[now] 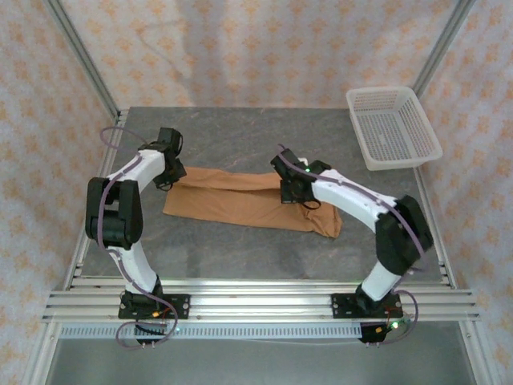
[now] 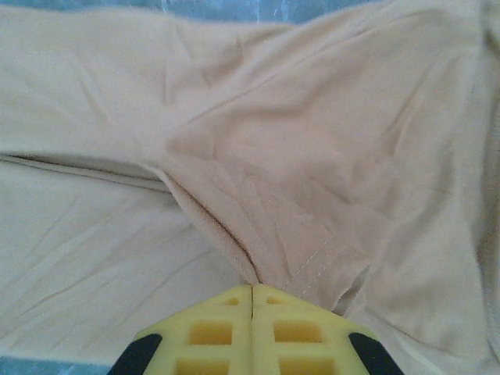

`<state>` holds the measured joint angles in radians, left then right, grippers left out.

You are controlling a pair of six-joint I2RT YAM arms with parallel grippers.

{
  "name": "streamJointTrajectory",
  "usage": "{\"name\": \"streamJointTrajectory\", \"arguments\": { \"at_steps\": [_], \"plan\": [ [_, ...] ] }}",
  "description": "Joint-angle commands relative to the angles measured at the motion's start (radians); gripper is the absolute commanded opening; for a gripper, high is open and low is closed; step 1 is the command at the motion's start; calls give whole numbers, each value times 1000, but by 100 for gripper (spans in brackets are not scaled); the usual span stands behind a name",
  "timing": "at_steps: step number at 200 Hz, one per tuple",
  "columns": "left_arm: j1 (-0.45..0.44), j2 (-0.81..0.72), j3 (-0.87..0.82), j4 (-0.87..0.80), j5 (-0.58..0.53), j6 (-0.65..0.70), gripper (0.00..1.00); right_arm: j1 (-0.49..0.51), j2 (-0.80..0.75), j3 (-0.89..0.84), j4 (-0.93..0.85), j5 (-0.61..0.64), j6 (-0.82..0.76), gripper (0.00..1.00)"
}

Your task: Fold the inside-out t-shirt

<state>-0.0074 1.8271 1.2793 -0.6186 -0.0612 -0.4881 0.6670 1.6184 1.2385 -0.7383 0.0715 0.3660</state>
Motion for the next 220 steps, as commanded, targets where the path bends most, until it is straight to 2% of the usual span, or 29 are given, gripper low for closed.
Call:
{"name": "streamJointTrajectory", "arguments": {
  "at_steps": [1,70,78,85,93,100,110,124,135,145,157,175,187,220],
  "plan": [
    [10,16,33,-52,-47,24,0,2,-72,-39,-31,11,25,0],
    [11,47,32,-45,-18,23,0,2,-66,-122,32,-109,37,0],
    [11,44,22,-39,-6,23,0,2,-56,-133,47,-126,42,6],
    [11,40,14,-35,6,23,0,2,-45,-139,56,-144,46,18],
    [9,32,5,-32,14,22,10,2,-34,-139,57,-159,51,34],
    [9,21,-1,-35,9,18,19,2,-30,-134,51,-161,59,43],
    [8,-4,0,-53,-31,6,34,1,-32,-120,33,-134,75,48],
    [-16,-60,18,-90,-143,-3,54,-16,-46,-91,9,-91,95,52],
    [-53,-104,46,-113,-222,-2,58,-45,-56,-78,16,-88,113,55],
    [-91,-132,77,-125,-245,-5,58,-81,-52,-71,42,-118,130,58],
    [-140,-146,95,-92,-174,-18,57,-130,-24,-63,86,-187,153,58],
    [-184,-107,78,35,51,-95,55,-187,51,-40,150,-274,191,58],
    [-188,-47,74,92,157,-151,54,-204,102,-28,186,-290,208,58],
    [-165,65,64,144,195,-194,52,-259,204,-21,238,-304,222,57]
  ]
}}
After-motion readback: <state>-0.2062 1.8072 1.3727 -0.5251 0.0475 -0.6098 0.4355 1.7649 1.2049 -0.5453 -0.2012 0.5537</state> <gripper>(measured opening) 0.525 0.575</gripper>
